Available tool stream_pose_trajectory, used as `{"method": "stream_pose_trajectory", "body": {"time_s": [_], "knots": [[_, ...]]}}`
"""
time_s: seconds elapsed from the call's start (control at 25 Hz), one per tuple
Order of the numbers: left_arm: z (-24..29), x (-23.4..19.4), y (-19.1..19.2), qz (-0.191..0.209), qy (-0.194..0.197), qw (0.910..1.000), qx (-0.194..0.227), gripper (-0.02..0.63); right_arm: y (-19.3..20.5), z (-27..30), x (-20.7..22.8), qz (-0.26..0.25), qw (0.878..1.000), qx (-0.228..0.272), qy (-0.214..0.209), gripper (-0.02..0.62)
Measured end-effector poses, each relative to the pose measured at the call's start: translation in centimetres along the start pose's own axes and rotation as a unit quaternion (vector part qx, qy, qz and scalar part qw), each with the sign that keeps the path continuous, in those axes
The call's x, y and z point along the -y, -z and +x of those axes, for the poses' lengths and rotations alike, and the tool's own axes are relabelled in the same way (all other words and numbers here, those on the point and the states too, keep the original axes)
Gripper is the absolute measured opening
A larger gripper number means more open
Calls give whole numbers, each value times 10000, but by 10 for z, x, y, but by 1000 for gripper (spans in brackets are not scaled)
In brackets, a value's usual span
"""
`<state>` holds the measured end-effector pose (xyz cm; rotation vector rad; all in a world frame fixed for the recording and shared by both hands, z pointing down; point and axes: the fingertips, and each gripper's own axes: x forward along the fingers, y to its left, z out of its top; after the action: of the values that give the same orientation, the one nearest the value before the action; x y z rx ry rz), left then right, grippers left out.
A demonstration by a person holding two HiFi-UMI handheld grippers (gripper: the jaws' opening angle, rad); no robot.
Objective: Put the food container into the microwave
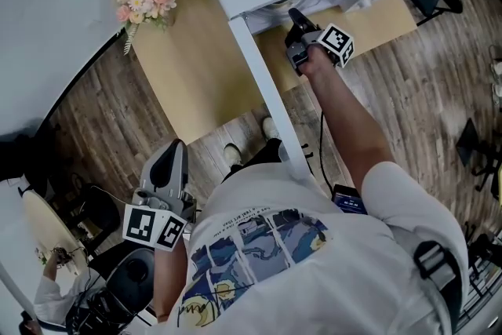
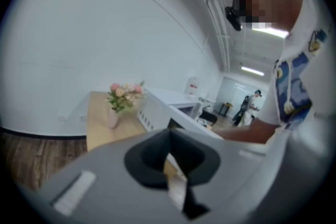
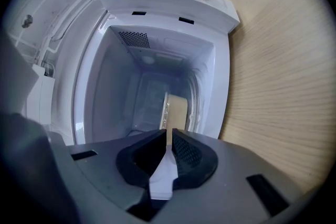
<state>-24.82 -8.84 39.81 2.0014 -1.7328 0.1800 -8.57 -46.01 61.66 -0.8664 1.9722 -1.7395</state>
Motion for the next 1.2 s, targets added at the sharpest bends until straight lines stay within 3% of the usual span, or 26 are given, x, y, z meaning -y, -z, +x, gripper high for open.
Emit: {"method": "stream_pose_trajectory", "body": {"time_s": [0.96,1.2], "knots": [[-40,-15,7,122,819,9960,329,8,24,-107,-32,-590,9972,361,298,9],[-52,-20,9,198,1096,9930,386,6,29,-146,-58,-990,9937,446,263,9]]}}
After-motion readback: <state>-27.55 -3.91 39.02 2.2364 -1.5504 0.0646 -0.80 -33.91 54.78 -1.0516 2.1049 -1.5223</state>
